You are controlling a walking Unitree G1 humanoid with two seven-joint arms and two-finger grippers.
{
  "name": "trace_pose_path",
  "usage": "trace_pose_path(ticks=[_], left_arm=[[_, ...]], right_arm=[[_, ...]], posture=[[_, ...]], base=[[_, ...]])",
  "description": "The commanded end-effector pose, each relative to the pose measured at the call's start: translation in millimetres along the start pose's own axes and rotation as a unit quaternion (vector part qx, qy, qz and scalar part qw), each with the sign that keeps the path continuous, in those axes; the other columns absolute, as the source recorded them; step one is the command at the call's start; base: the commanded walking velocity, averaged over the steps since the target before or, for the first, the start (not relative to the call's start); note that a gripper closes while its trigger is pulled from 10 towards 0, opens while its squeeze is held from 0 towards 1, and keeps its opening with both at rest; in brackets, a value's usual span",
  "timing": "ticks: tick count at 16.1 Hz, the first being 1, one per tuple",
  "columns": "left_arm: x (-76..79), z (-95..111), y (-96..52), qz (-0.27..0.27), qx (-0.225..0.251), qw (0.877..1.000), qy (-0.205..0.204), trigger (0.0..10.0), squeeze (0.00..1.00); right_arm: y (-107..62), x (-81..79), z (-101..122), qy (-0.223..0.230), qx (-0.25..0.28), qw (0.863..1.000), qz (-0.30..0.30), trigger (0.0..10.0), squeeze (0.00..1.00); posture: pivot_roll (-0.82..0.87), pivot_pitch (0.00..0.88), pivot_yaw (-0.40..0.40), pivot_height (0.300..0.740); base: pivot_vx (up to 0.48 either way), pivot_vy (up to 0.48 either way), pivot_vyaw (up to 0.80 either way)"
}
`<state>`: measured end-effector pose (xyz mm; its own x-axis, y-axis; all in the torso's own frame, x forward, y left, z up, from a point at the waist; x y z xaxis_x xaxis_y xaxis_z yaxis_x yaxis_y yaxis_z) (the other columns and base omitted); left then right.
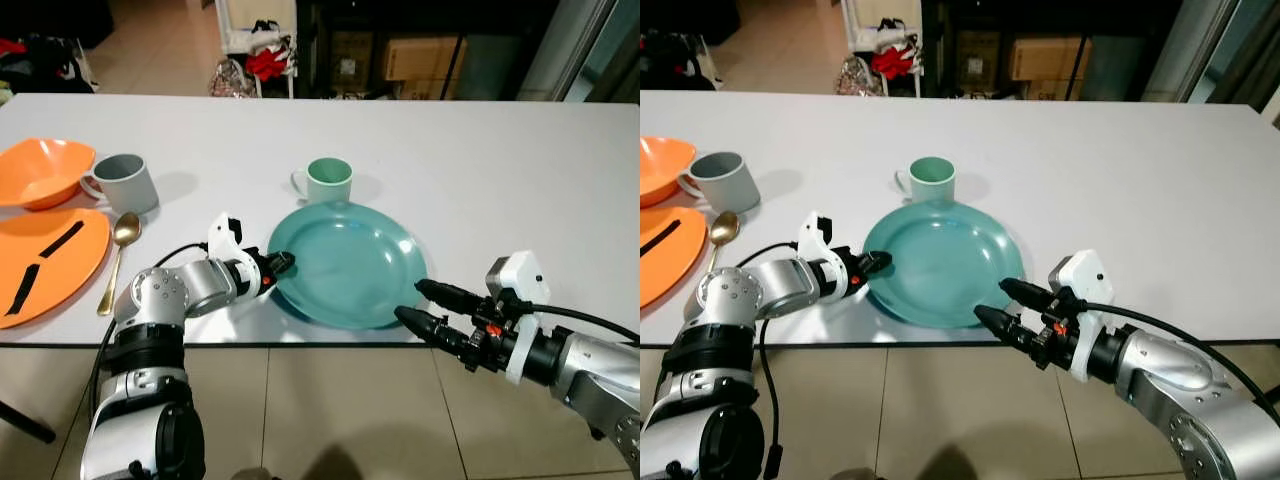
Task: Setting the table
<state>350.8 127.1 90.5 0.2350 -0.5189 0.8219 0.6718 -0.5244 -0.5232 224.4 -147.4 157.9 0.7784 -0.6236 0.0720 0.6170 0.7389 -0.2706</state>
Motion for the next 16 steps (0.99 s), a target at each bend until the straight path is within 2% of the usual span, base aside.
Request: trace_pose_path(ticks=[1,4,5,6,9,12,13,14,15,16], left_arm=[[-6.7,1.3,2.3,0.033,0.003,0.999,0.001,10.0,0.00],[-0.7,-0.8,8.8,0.021,-0.006,1.000,-0.014,10.0,0.01],[-0.7,-1.0,9.2,0.021,-0.007,1.000,-0.013,10.0,0.40],[-1.8,-0.1,10.3,0.026,-0.005,1.000,-0.011,10.0,1.00],[-6.6,3.0,10.5,0.042,-0.001,0.999,0.007,10.0,1.00],[-14.8,9.5,7.4,0.071,0.014,0.996,0.048,10.0,1.00],[-17.5,12.6,5.2,0.075,0.019,0.995,0.062,10.0,0.77],[-20.2,15.5,2.3,0.077,0.023,0.994,0.080,10.0,0.21],[-22.4,18.3,-0.9,0.079,0.029,0.992,0.096,10.0,0.00],[-24.8,22.9,-6.8,0.073,0.036,0.990,0.112,10.0,0.00]], right_arm=[[-0.8,-1.6,0.3,-0.007,-0.005,1.000,0.001,10.0,0.00],[0.1,-2.2,-0.9,-0.008,-0.009,1.000,0.004,10.0,0.00],[0.3,-2.2,-1.0,-0.008,-0.009,1.000,0.004,10.0,0.00],[0.5,-0.4,-1.5,-0.012,-0.012,1.000,-0.002,10.0,0.00],[0.0,0.4,-0.8,-0.012,-0.011,1.000,-0.003,10.0,0.00],[-0.8,4.4,-0.5,-0.016,-0.011,1.000,-0.009,10.0,0.00],[-1.9,5.7,-0.4,-0.017,-0.010,1.000,-0.013,10.0,0.00],[-3.0,6.8,-0.5,-0.018,-0.011,1.000,-0.016,10.0,0.00],[-4.0,7.9,-0.5,-0.019,-0.011,1.000,-0.018,10.0,0.00],[-5.0,9.1,0.2,-0.020,-0.010,1.000,-0.021,10.0,0.00]], posture=[[0.01,0.000,0.029,0.740],[0.01,0.000,0.030,0.740],[0.01,0.000,0.032,0.740],[0.01,0.000,0.034,0.740],[0.01,0.000,0.035,0.740],[0.01,0.000,0.037,0.740],[0.01,0.000,0.036,0.740],[0.01,0.000,0.037,0.740],[0.01,0.000,0.038,0.740],[0.01,0.000,0.041,0.740]], base=[[0.000,0.000,0.00],[0.000,0.000,0.00],[0.000,0.000,0.00],[0.000,0.000,0.00],[0.000,0.000,0.00],[0.000,0.000,0.00],[0.000,0.000,0.00],[0.000,0.000,0.00],[0.000,0.000,0.00],[0.000,0.000,0.00]])
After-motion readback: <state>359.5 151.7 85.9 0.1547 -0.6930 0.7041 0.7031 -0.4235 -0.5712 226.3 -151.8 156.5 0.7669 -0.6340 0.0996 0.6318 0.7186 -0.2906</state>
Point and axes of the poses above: a point about 5 cm out from each wrist's last joint towards the gripper, its own y axis pointing out of the wrist towards the gripper, its own z axis along the axis of the wrist's last joint, x = y × z, the point moved 3 cm from there along y, pointing out of the wrist towards the gripper, and after that the axes turned 11 degrees about -y, right-handed, at the moved point
